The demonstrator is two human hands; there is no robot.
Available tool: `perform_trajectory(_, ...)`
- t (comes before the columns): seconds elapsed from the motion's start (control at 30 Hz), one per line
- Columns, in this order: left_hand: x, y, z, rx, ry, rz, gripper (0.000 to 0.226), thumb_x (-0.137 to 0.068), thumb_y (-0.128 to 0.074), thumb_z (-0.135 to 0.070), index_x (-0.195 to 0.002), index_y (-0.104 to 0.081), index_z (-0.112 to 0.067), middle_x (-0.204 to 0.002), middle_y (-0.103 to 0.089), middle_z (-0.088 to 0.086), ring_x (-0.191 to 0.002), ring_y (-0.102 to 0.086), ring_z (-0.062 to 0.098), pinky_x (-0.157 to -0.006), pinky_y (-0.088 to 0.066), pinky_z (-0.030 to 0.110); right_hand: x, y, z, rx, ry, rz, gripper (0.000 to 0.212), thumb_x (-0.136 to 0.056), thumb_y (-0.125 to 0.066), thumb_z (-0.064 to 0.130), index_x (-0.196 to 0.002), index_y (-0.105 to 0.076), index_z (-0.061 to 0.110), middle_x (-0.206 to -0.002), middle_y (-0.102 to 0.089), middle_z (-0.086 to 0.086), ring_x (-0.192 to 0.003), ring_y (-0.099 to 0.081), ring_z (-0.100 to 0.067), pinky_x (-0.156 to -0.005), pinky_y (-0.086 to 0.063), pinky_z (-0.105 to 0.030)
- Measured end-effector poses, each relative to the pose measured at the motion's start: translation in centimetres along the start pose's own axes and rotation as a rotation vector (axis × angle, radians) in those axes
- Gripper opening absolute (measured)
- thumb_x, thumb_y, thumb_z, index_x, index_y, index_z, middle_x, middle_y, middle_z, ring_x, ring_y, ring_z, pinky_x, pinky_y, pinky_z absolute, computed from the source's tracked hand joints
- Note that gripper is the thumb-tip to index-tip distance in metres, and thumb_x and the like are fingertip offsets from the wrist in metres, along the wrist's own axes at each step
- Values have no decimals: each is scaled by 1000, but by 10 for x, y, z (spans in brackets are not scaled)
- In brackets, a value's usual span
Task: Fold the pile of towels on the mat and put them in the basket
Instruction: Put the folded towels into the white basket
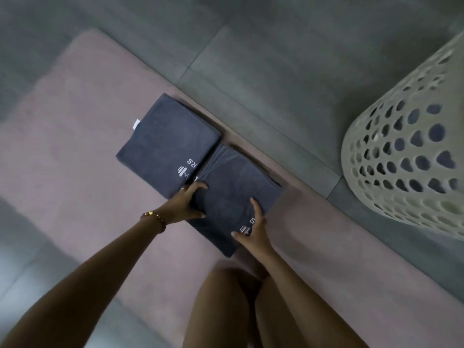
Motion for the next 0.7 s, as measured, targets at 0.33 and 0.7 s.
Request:
perform_trajectory(0.33, -12, 4, -2, 209, -28, -22, 67, -58, -79, -40, -104, -33, -56, -127, -39, -4, -113, -40, 11, -94, -31, 7, -10, 2, 26, -554, -25, -47, 80, -79, -66, -8, -140, -29, 29, -144, -34, -3, -124, -45, -17, -76, -49, -9)
perform_trajectory(0.7, 46, 22, -73, 570, -93, -94, 59, -66, -77, -33, -114, -45, -28, -117, -45, -27, -106, -44, -11, -94, -38, 11, 31, 59, 88, -462, 87, -23, 69, -78, -61, -16, -129, -38, 25, -129, -49, 1, -102, -58, 3, -80, -48, -14)
Point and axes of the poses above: each hand's wrist, its own x-axis away from the middle knuckle, its own y-axis out of the back of the hand, z = x × y, the point moved 5 cm from there along -x, towards the middle knuckle
